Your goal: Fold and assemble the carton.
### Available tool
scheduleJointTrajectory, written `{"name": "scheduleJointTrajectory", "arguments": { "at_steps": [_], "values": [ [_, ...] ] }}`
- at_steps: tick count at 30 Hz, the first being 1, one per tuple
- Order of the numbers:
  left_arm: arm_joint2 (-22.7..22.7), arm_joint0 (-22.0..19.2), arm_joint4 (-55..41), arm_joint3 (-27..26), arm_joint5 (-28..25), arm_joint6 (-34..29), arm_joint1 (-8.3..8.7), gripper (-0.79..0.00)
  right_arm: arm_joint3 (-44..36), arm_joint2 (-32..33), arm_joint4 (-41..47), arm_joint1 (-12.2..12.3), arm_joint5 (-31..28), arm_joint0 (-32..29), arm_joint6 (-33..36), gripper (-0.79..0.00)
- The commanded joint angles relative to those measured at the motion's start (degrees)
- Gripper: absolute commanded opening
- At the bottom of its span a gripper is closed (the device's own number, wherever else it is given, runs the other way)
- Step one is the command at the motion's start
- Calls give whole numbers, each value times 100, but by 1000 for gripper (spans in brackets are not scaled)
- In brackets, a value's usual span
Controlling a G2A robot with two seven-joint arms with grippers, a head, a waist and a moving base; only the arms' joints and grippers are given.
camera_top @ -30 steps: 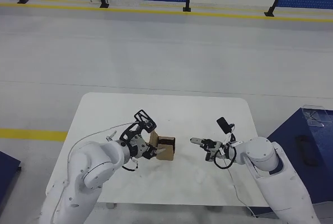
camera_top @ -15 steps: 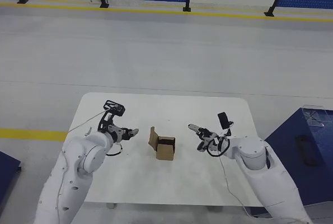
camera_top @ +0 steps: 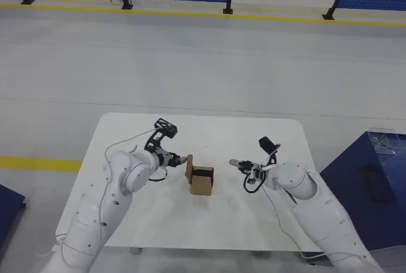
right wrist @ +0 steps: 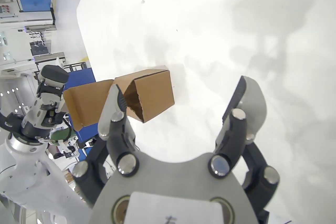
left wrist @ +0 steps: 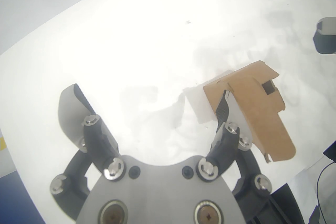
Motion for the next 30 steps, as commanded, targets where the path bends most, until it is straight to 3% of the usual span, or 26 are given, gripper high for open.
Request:
{"name": "scheduleJointTrajectory", "arguments": {
  "at_steps": [1,30],
  "values": [
    [63,-19,-79,22,-72,39,-19,0,75,-146,34,-46,11,90,18,-785],
    [371,-70,-126,239,-395,341,-119,0,585,-815,358,-387,-273,468,184,-785]
  ]
}}
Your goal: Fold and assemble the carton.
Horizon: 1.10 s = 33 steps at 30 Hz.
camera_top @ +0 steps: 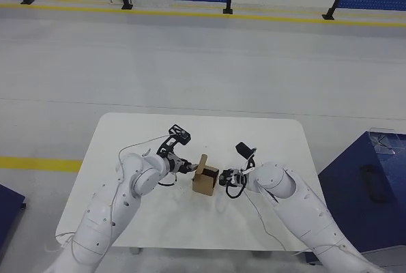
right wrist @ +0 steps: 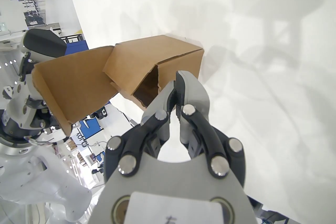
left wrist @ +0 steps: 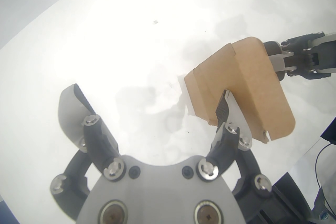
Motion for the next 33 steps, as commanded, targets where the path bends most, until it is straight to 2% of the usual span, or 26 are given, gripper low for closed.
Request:
{"name": "scheduleJointTrajectory", "arguments": {
  "at_steps": [1,10,19,20,21,22,23,28,33],
  "values": [
    [-14,32,21,-52,-48,66,7,0,16,-15,7,-14,-9,11,-20,-785],
    [100,39,180,-47,-209,204,-10,0,78,-23,77,-72,-16,47,-82,-785],
    [375,-214,169,409,-243,127,-118,0,89,208,254,-72,-66,23,-149,-785],
    [386,-229,165,433,-241,136,-125,0,84,260,287,-65,-76,13,-157,-754],
    [401,-248,156,467,-244,136,-134,0,81,368,364,-50,-97,-5,-164,-646],
    [412,-267,157,493,-237,135,-142,0,70,481,430,-31,-123,-33,-172,-591],
    [417,-281,147,517,-231,133,-148,0,48,618,521,-8,-164,-66,-167,-563],
    [429,-321,142,585,-239,124,-167,0,-169,1216,848,129,-430,-326,182,-566],
    [451,-332,141,647,-274,45,-182,0,-531,1424,682,242,-709,-605,615,-508]
  ]
}}
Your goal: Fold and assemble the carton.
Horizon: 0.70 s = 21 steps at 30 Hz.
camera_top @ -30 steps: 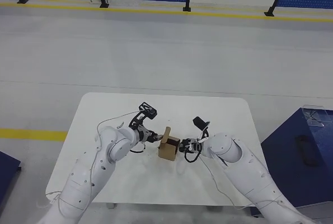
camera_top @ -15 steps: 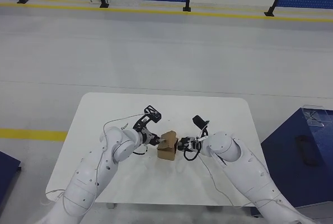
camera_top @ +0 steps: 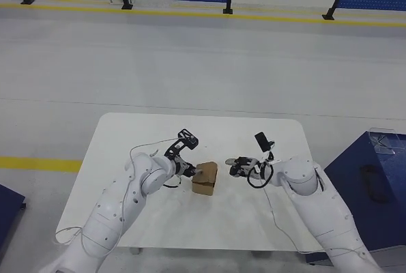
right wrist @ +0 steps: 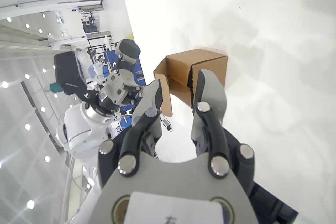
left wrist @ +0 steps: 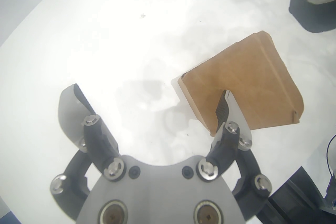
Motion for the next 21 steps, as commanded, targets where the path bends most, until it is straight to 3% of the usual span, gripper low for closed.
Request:
{"name": "scheduleJointTrajectory", "arguments": {
  "at_steps": [1,12,21],
  "values": [
    [7,-6,-9,25,-13,-18,-6,0,-107,8,-64,21,-42,-75,84,-496],
    [-55,-22,-15,93,-51,-18,-11,0,-177,-357,-422,-17,51,-78,-66,-443],
    [-137,23,-72,121,-142,-13,3,0,12,-672,-454,-112,106,128,-219,-449]
  ]
}}
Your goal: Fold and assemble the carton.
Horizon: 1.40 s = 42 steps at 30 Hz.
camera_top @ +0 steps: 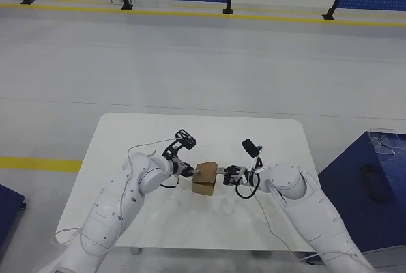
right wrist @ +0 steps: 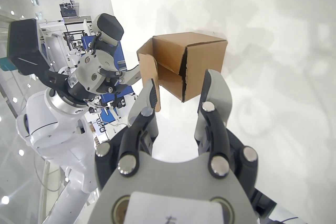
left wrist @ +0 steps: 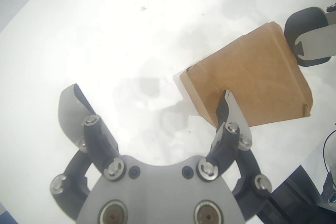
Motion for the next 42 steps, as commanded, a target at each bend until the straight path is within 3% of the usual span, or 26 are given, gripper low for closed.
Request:
{"name": "scheduleJointTrajectory", "arguments": {
  "at_steps": [1,21,42],
  "values": [
    [-8,2,-15,12,-20,-7,0,0,46,-51,-2,-19,7,42,-37,-446],
    [91,-71,-105,218,-168,26,-58,0,484,-458,29,-215,-9,319,-396,-465],
    [118,-62,-41,207,-142,-1,-82,0,670,-431,-71,-265,76,372,-463,-446]
  ]
}}
